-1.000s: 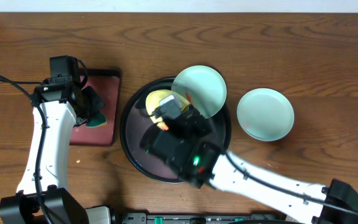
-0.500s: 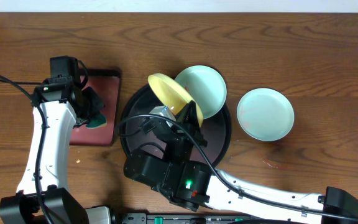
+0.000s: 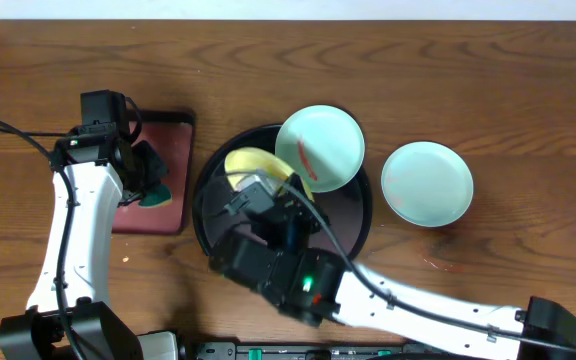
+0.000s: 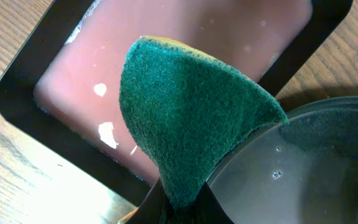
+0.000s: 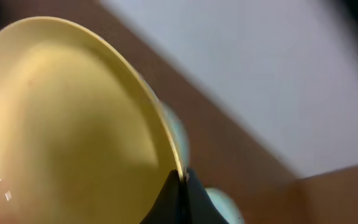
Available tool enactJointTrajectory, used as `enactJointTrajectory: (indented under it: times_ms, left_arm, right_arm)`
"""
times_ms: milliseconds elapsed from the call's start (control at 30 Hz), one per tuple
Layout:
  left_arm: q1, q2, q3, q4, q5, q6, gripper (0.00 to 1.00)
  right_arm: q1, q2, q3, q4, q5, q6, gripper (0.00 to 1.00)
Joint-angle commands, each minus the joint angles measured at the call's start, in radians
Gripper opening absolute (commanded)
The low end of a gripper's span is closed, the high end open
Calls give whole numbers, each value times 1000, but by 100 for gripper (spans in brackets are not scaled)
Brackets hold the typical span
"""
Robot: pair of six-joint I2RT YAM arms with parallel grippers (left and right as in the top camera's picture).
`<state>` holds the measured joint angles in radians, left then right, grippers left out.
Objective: Clean dirty plates on tray and stack at the side
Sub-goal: 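Lift the yellow plate with the right gripper and stack it on the green plate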
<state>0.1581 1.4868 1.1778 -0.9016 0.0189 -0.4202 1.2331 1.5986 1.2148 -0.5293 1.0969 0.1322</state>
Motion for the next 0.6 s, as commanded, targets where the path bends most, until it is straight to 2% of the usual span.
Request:
enactJointTrajectory:
  times_ms: [0,100,300,367,567]
  left_arm:
    - [5,10,15,-8,-13,20,7]
    - [5,10,15,-10,-12,20,7]
    - [5,10,15,-10,-13,20,7]
    - [5,10,15,-10,-13,20,7]
    - [5,10,15,-10,-13,24,7]
  right_arm:
    - [-80,-24,14,-15,-448,151,1]
    - [-140,-42,15,10,-671,152,1]
    - [-275,-160,15,16,-902,151,1]
    - [-361,-237,15,-2,-974,151,1]
    - [-616,-418,15,-124,-1008,200,1]
